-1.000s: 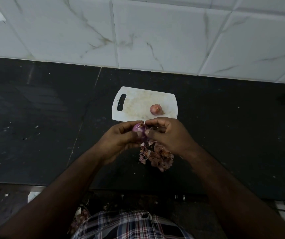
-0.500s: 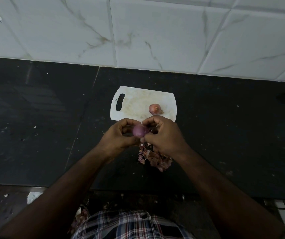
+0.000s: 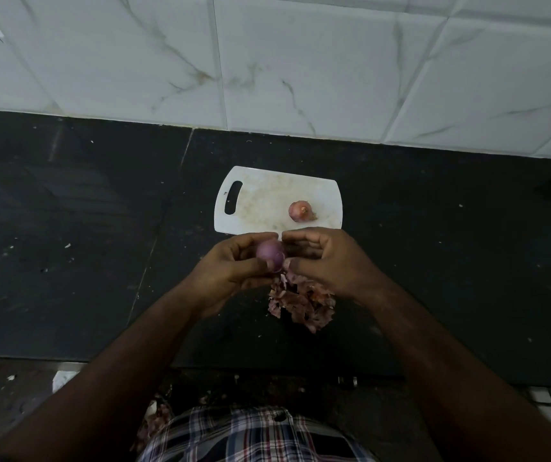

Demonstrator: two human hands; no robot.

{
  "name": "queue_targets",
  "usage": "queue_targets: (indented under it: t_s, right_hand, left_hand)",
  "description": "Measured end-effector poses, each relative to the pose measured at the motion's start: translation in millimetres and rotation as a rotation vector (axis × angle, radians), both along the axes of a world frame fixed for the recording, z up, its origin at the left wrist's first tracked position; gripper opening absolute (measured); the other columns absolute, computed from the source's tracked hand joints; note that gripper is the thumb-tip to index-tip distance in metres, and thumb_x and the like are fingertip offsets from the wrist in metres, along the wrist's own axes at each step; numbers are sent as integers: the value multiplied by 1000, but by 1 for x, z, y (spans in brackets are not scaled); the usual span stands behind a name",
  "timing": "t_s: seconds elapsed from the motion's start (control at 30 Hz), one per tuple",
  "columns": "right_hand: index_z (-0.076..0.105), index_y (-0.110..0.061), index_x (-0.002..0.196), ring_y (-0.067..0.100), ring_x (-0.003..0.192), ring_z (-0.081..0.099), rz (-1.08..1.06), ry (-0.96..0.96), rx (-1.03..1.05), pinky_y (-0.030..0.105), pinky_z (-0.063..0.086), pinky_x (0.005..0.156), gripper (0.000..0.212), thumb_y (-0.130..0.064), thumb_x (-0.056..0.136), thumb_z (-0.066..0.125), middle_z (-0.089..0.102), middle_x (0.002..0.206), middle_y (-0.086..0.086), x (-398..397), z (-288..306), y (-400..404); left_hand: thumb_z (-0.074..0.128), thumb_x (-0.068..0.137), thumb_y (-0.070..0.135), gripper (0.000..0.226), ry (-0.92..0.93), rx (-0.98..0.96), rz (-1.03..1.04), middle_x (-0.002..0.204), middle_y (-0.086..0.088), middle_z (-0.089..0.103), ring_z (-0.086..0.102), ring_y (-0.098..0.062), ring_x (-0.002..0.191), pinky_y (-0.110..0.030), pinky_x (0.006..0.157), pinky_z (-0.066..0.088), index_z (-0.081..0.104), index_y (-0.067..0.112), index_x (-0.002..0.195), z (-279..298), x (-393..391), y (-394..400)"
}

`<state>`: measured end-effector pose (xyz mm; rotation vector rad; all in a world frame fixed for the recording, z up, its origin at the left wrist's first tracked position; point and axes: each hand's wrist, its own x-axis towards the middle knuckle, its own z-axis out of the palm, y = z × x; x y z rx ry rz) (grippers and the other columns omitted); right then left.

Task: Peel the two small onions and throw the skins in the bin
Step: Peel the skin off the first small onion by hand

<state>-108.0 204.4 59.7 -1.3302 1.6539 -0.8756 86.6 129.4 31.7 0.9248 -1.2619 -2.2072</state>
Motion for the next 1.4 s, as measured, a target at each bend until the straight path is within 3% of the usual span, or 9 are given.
queue_targets:
  t_s: [0.27,0.57,0.63,0.77,0.9,1.03,1.13,1.27,1.4]
  right_hand:
    - [69,-26,112,1,94,70,16,84,-54,29,59,86,41,-16,74,79,74,100,-11,8,0,-4]
    - [66,-23,109,-2,89,65,-32,198,-131,7,50,71,32,-15,79,73,69,97,-13,17,-4,-5]
    - [68,-22,106,-2,86,66,-53,187,-145,8,51,71,27,-10,82,69,71,95,-11,16,-5,-5]
    - [72,-19,99,4,84,70,-82,139,-149,26,60,74,30,3,83,58,73,92,-7,8,-5,-7]
    - [72,-16,112,15,79,75,-70,-20,-51,39,62,77,27,-2,93,59,75,98,-1,4,-3,-5]
    - [74,-21,112,3,88,72,-57,69,-94,32,60,83,24,-17,88,72,76,98,-9,9,-3,-3]
    - [76,-20,107,1,85,72,-89,82,-114,31,61,81,25,-14,83,73,77,93,-9,11,-3,-4]
    - [75,-18,100,1,76,71,-140,132,-139,25,61,73,25,-9,77,73,75,82,-8,19,-3,-5]
    - [74,-19,89,3,71,67,-237,239,-167,23,57,67,18,-6,77,70,72,78,-8,16,-8,-9]
  left_hand:
    - [78,71,-2,52,-49,-104,-26,117,-20,70,69,-32,107,-39,86,59,60,4,119,2,0,-1]
    - [79,65,-2,52,-40,-136,-10,113,-22,71,70,-32,103,-40,85,60,64,4,115,6,-1,-2]
    - [77,68,-4,51,-16,-118,-21,113,-23,70,70,-32,102,-37,83,61,63,2,116,6,0,-1]
    - [72,73,-2,47,27,-54,-37,114,-18,72,72,-30,101,-30,76,60,63,4,119,5,0,0]
    - [66,81,4,48,50,41,20,125,-16,67,71,-26,100,-29,75,60,61,8,129,3,1,-1]
    - [80,69,8,63,-70,-116,34,123,-11,68,69,-26,107,-29,81,58,63,14,129,1,-2,0]
    - [83,68,5,59,-142,-215,47,118,-8,71,70,-23,105,-28,80,58,66,15,124,0,-6,1]
    - [85,67,9,58,-158,-256,29,116,-9,72,70,-27,106,-34,84,59,66,14,122,-2,-6,-1]
    - [83,66,7,58,-90,-203,23,114,-11,73,71,-22,101,-29,80,58,66,11,120,-1,-8,2]
